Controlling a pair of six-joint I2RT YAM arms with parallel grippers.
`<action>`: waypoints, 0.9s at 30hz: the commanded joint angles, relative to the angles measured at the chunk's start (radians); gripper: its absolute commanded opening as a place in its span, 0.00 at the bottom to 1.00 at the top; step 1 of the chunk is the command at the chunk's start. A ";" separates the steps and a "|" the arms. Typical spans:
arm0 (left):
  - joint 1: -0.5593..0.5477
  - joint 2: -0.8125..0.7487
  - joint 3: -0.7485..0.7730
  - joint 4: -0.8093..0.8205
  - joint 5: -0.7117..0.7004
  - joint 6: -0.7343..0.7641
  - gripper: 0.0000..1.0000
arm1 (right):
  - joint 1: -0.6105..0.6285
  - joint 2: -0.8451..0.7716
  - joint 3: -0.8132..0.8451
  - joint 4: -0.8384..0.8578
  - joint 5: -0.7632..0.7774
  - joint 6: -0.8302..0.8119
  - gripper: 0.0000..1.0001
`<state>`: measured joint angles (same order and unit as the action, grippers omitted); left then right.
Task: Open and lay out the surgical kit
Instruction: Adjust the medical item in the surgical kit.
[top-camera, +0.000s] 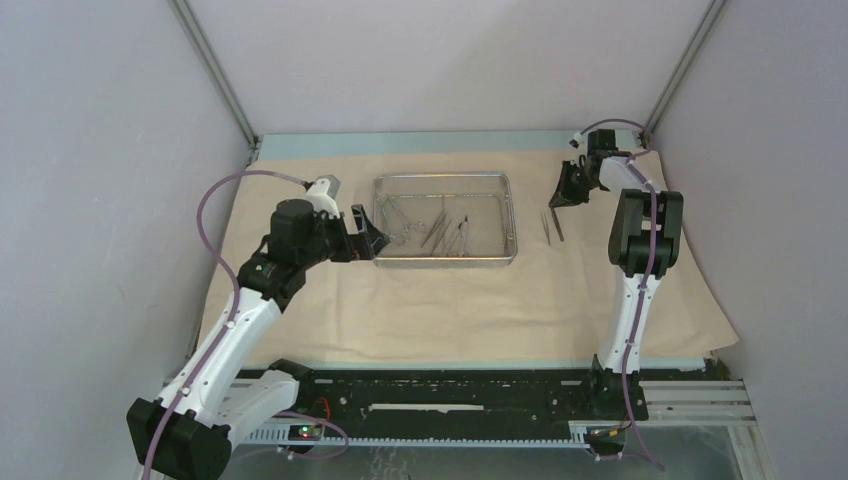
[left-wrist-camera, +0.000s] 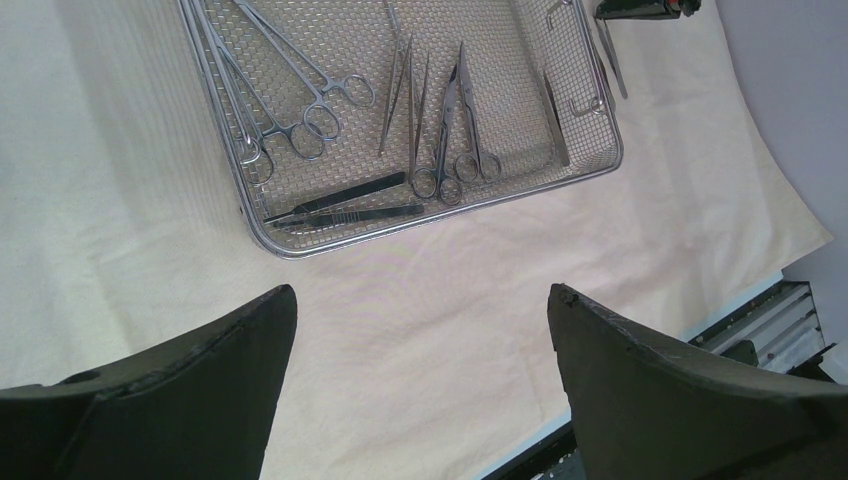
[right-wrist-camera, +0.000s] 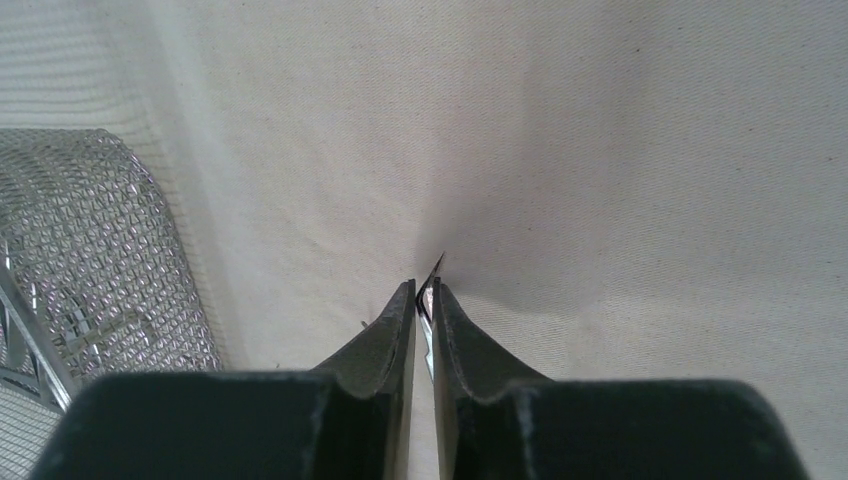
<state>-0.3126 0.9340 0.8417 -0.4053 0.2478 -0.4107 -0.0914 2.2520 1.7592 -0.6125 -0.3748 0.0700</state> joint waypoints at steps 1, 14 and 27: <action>0.007 -0.001 0.013 0.033 0.013 -0.002 1.00 | 0.014 0.009 0.035 -0.018 0.005 -0.012 0.14; 0.007 -0.004 0.012 0.034 0.015 -0.002 1.00 | 0.088 -0.088 -0.028 -0.037 0.358 0.020 0.00; 0.007 -0.009 0.009 0.033 0.012 0.000 1.00 | 0.260 -0.110 -0.085 -0.033 0.858 0.149 0.00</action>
<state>-0.3126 0.9344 0.8417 -0.4049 0.2478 -0.4107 0.1516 2.1880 1.6859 -0.6418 0.2955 0.1421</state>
